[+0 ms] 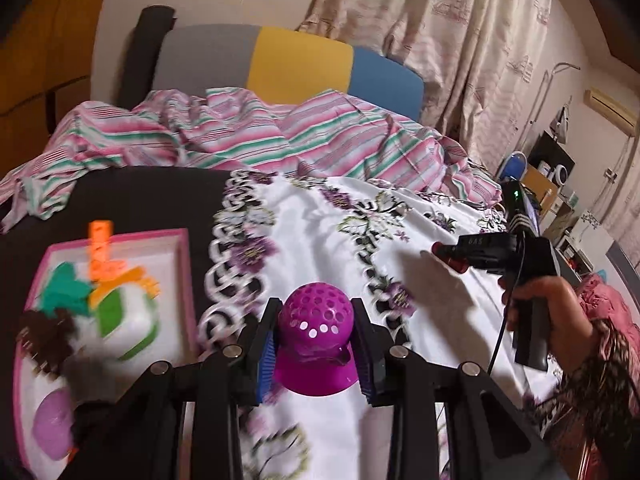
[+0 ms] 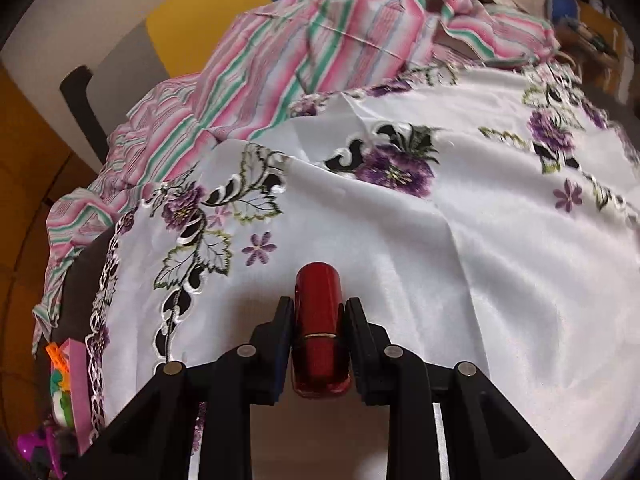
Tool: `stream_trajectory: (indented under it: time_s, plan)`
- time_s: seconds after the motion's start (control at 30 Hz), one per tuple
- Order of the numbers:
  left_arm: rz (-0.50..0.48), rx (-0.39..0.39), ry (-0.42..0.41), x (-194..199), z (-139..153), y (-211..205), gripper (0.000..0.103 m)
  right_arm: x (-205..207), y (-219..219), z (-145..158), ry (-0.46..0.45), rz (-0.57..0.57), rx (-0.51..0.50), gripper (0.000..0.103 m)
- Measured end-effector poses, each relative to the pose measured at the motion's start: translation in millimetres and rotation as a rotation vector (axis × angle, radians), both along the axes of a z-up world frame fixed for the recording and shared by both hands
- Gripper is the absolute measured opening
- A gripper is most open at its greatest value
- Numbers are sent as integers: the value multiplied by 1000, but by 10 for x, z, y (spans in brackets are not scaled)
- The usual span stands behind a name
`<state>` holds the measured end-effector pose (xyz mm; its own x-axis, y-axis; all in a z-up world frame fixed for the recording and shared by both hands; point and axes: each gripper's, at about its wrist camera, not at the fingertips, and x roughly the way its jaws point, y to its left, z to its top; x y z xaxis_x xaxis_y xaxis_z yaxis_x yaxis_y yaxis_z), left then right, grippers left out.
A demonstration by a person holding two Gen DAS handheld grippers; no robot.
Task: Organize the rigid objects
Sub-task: 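Carry the magenta ball into the tray and open left gripper while right carries red cylinder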
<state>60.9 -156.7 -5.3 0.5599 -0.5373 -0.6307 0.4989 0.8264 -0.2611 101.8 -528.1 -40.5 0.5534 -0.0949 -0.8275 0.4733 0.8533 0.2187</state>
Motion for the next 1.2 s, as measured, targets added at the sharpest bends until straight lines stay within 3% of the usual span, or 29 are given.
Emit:
stream_trajectory:
  time_s: [0.47,0.63,1.0,1.2]
  plan:
    - [158,15,62,-290,-276,1040,33,-80,348,229,-51,48,-53,26]
    - [168,20,115,-355,-457,1180,33,-109,457,239,-51,60,-52,26]
    - [174,80,150,-464,-636,1356,33,-136,896,388,-88,137,-35,26]
    - [177,57,188,-491,-689,1404,44,-146,1276,497,-106,206,-8,26]
